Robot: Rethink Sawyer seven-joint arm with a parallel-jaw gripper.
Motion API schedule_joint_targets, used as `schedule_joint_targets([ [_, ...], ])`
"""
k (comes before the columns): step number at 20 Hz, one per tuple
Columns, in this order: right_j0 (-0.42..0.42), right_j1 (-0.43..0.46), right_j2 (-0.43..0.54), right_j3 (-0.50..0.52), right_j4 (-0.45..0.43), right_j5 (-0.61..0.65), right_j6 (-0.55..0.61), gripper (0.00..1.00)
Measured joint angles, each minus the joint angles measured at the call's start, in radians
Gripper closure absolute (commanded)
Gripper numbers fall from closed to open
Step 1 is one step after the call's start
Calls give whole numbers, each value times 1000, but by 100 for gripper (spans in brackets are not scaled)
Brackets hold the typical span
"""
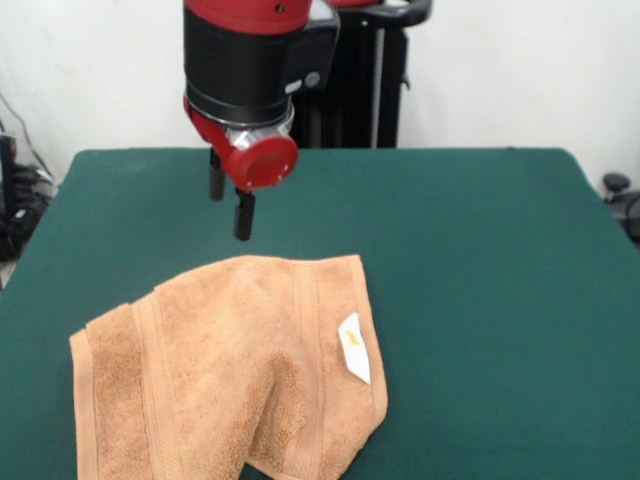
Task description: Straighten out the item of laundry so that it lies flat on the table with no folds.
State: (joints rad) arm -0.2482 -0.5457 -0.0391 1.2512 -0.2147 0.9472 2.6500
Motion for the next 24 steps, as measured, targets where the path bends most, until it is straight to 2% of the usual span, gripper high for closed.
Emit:
schedule_joint_targets([
  [7, 0, 32, 1, 0, -1, -3, 0, 0],
  [24, 21, 33, 1, 0, 0, -2, 0, 0],
])
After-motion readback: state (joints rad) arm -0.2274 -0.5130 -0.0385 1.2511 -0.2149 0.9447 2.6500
